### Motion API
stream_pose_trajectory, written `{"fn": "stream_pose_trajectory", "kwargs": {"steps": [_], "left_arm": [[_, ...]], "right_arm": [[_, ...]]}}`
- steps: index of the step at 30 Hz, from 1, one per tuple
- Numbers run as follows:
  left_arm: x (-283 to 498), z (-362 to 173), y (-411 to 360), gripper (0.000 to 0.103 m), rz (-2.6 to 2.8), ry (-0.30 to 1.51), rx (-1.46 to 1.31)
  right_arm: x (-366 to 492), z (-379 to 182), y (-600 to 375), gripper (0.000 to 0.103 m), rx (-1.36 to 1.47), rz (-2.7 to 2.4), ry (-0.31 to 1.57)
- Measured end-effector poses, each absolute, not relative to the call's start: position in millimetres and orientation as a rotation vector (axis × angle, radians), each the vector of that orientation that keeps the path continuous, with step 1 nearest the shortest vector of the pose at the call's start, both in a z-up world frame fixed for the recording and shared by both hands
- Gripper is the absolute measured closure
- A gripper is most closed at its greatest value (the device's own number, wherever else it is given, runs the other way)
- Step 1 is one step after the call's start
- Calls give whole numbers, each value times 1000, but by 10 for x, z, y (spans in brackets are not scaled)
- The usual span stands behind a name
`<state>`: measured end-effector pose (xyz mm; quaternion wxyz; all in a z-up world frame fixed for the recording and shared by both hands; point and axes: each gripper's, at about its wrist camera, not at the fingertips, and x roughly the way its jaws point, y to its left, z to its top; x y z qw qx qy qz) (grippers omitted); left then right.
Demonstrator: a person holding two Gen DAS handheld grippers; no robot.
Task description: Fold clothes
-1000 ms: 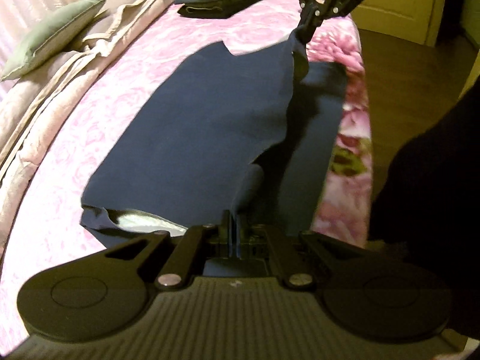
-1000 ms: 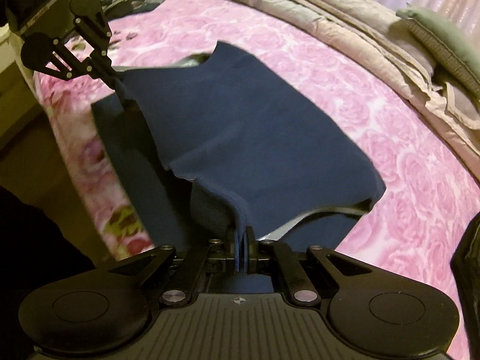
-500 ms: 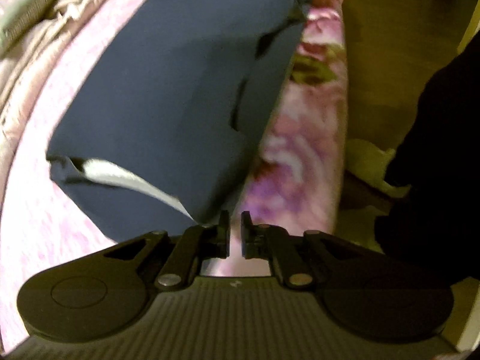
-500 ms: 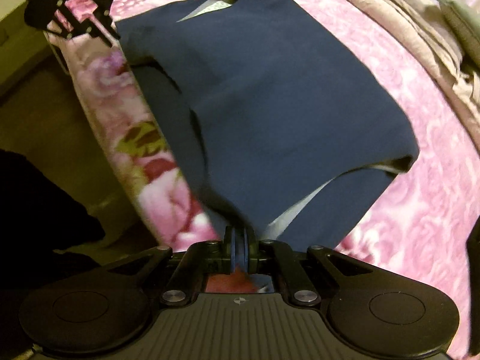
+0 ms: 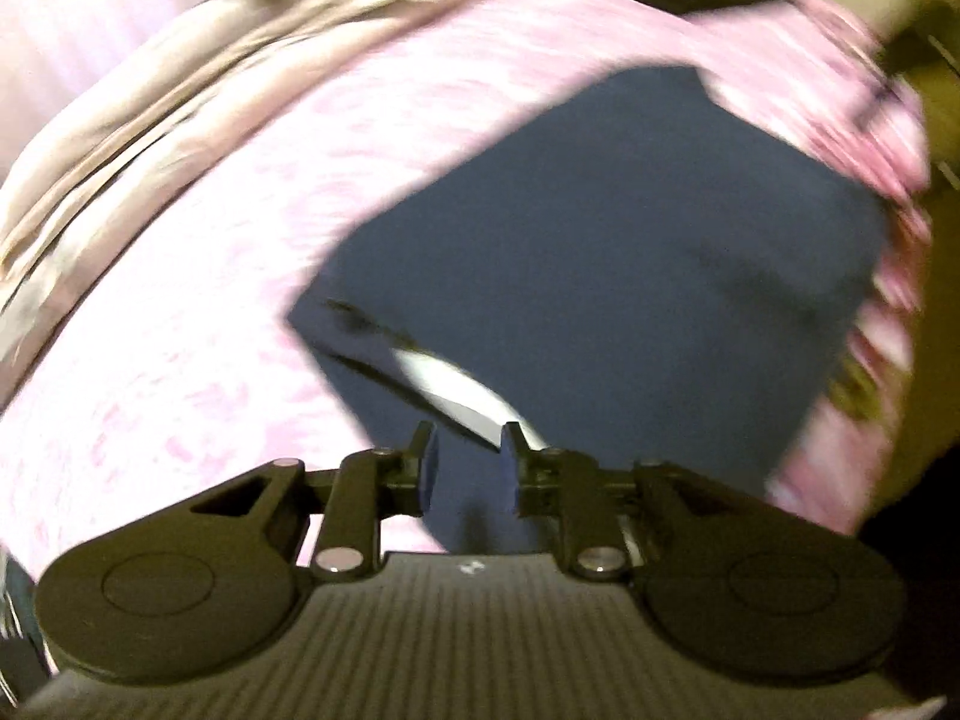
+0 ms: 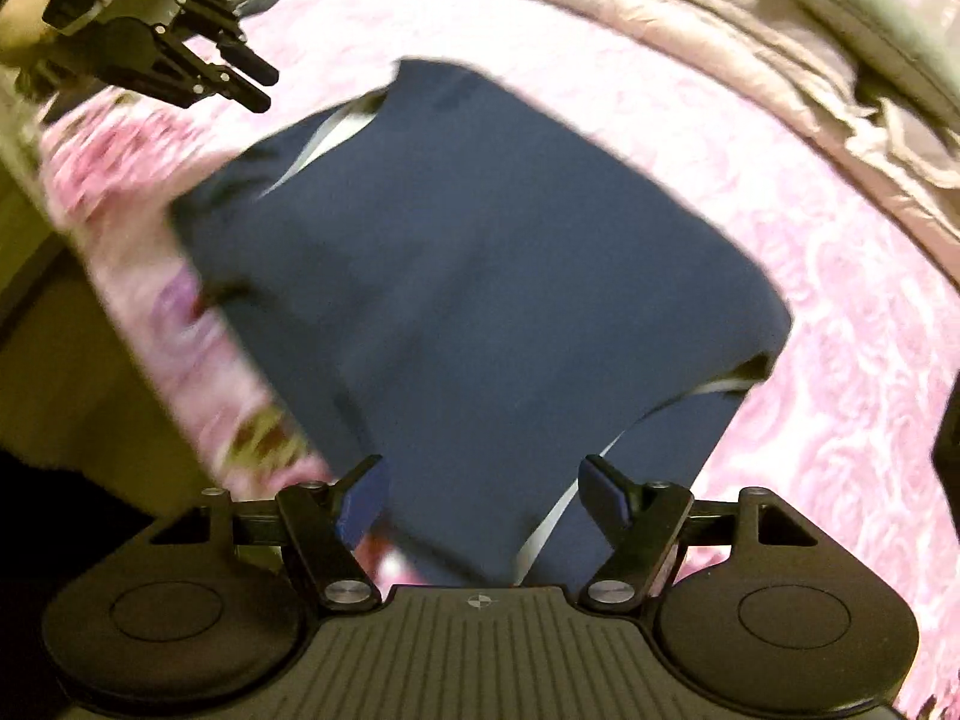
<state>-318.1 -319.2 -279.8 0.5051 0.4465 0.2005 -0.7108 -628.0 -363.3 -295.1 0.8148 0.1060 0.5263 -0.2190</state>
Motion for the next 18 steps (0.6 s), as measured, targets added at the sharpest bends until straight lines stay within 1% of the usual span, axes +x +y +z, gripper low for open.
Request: {"fn": "stream_pose_trajectory", "kwargs": {"steps": [2, 4, 6, 8, 13, 14, 15, 18], "left_arm": [[-3002, -2793, -3458, 84, -1652, 577, 1000], [-2954, -2827, -3677, 84, -1637, 615, 969], [-2936, -2866, -3877, 77, -1632, 636, 949], [-2943, -2928, -4055, 73, -1633, 652, 942], [-3095, -3192, -4375, 74, -1652, 649, 988], [-3112, -3241, -4419, 83, -1655, 651, 1002], [-3142, -3275, -4433, 103, -1663, 633, 1035], [-3274, -3333, -4423, 103, -1694, 529, 1162]], "right_arm": [[-6194, -2931, -3781, 30, 242, -507, 1105], [-6135, -2938, -3945, 30, 265, -548, 1089], [-6111, -2964, -4114, 30, 292, -572, 1078], [-6113, -3002, -4285, 30, 321, -583, 1070], [-6116, -3097, -4713, 30, 395, -612, 1051], [-6116, -3116, -4798, 30, 410, -618, 1047], [-6121, -3132, -4883, 30, 425, -625, 1042], [-6189, -3128, -5131, 30, 484, -658, 1002]]}}
